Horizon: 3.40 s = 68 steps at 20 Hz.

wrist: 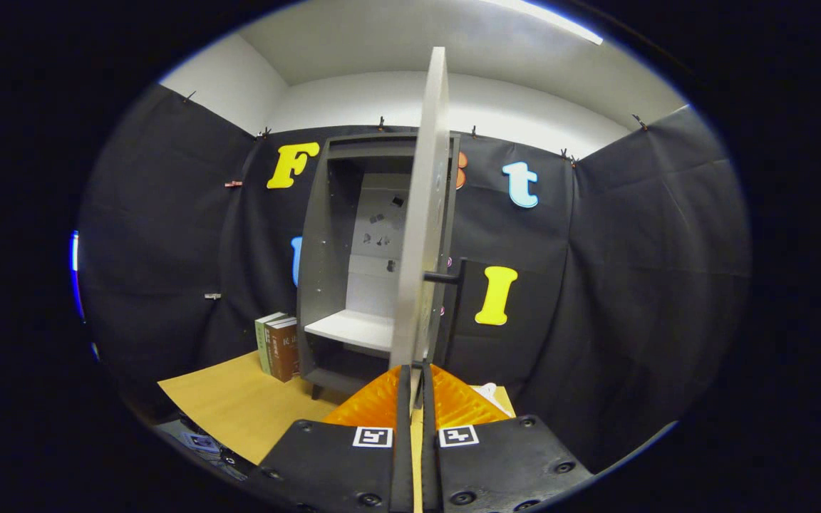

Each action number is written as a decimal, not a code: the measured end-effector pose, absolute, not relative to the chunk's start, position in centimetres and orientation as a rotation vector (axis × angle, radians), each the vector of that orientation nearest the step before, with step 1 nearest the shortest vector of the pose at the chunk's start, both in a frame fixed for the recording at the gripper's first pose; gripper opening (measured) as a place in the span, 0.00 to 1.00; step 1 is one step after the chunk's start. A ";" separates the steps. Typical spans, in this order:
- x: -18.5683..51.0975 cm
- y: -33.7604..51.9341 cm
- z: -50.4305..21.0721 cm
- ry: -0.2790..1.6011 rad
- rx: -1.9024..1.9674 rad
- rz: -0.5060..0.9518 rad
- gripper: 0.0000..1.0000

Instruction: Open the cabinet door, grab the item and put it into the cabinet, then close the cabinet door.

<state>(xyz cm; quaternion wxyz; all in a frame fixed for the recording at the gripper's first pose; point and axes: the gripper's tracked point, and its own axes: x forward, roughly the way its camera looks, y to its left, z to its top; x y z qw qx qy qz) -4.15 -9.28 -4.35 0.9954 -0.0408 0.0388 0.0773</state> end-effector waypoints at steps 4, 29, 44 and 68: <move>-4.2 -3.4 -7.4 0.094 -0.174 0.126 0.37; 4.2 9.8 -49.0 0.913 0.042 0.010 0.42; 3.3 9.4 -53.7 1.061 0.006 0.004 0.34; 9.4 8.1 -34.4 0.779 -0.012 -0.004 0.13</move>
